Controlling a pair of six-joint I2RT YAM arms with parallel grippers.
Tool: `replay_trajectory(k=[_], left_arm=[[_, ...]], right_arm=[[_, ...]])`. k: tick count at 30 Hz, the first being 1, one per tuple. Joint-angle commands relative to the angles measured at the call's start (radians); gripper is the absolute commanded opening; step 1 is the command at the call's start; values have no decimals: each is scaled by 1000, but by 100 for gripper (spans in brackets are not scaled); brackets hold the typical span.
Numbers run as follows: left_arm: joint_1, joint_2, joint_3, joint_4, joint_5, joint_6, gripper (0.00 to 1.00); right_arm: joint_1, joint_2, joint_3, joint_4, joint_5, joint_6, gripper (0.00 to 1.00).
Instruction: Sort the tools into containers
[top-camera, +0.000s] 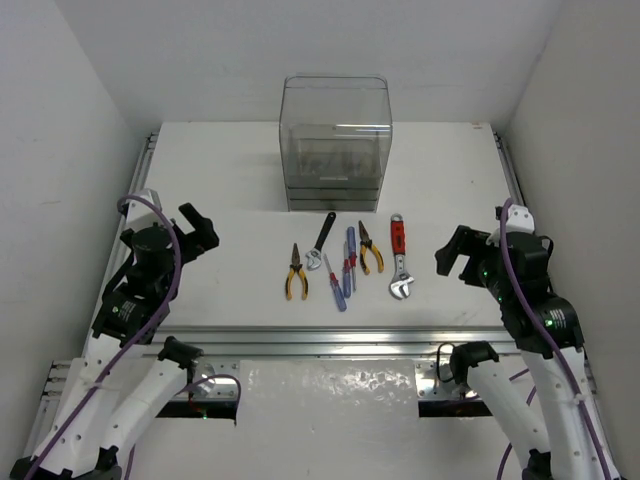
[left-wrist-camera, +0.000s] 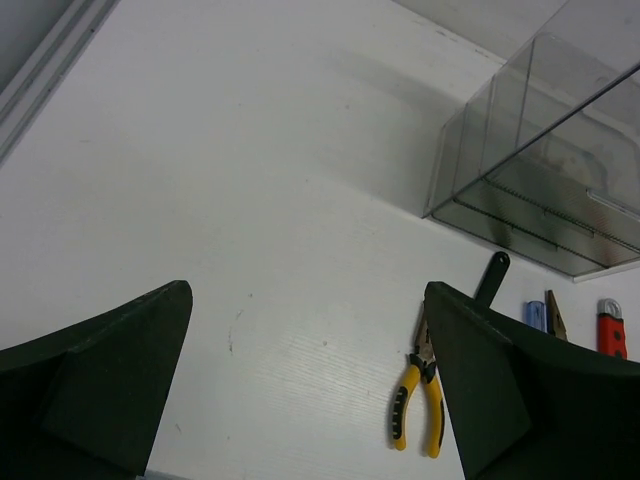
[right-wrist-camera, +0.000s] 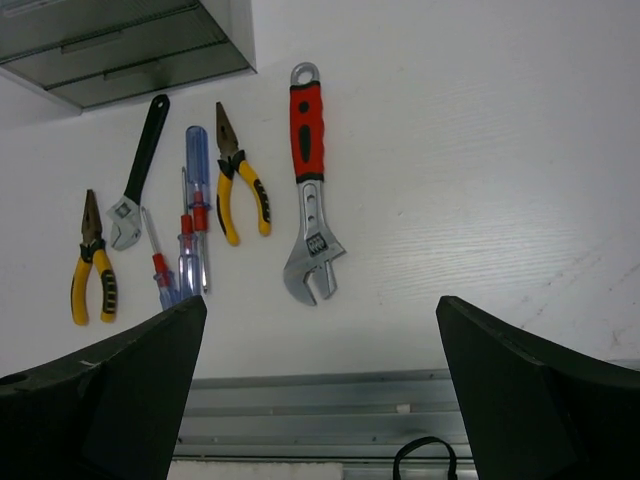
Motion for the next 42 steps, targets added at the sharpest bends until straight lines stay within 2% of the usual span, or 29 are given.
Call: replay_trajectory(k=[1,2,4,6,7,8,10,11,13,14,15,16,17,18,19,21,22,25,27,29,32,35,38,42], left_arm=[[-2,0,5,14,-30,-15,100],[-2,0,5,13,-32,-19,100],[-2,-7,3,16,-32,-20,100],[-2,-5,1,19,-26,-20,100],[-2,-5,1,19,-24,-19,100],[-2,-4,1,20,-19,-17,100],[-2,-4,-2,31,-4,-9,100],[-2,-2,-5,34,5,-5,100],[-2,3,-9,46,34,6,100],[-2,7,-11,53,48,11,100],[-2,13,-14,62,71,20,100],[-2,18,-14,63,82,24,100],[-2,26,-15,69,92,29,100],[-2,30,-15,69,100,32,100],[-2,35,-15,73,105,35,100],[-2,44,-15,77,123,40,100],[-4,46,-15,80,132,43,100],[-5,49,-22,96,171,57,100],[-5,44,-22,99,183,61,100],[-7,38,-25,105,197,66,100],[-7,32,-26,109,206,70,100],[-5,36,-28,117,220,75,100],[-5,47,-26,116,224,78,100],[-5,50,-25,115,226,80,100]], right_arm=[[-2,8,-23,37,-12,41,99],[-2,-1,-48,81,-46,52,99],[-2,-17,-95,170,-207,77,99],[-2,-21,-192,346,-319,144,99],[-2,-12,-226,421,-445,217,99],[-2,24,-300,595,-507,267,99],[-1,83,-376,810,-660,447,99],[8,160,-445,1033,-675,501,99],[68,253,-455,1165,-643,557,99],[97,303,-441,1204,-575,546,99],[152,406,-429,1275,-536,545,99],[171,460,-412,1328,-513,549,98],[186,515,-404,1448,-493,560,96],[206,626,-396,1510,-485,595,95],[212,684,-378,1646,-480,609,87],[217,835,-335,1737,-465,643,78],[217,882,-327,1779,-453,655,75],[220,1058,-298,2073,-422,729,66],[222,1132,-263,2141,-424,761,51],[226,1200,-171,2128,-416,753,37],[234,1226,-96,2023,-384,715,37],[232,1256,-51,1964,-373,706,48],[232,1295,27,1885,-350,704,49],[232,1312,24,1873,-312,724,49]])
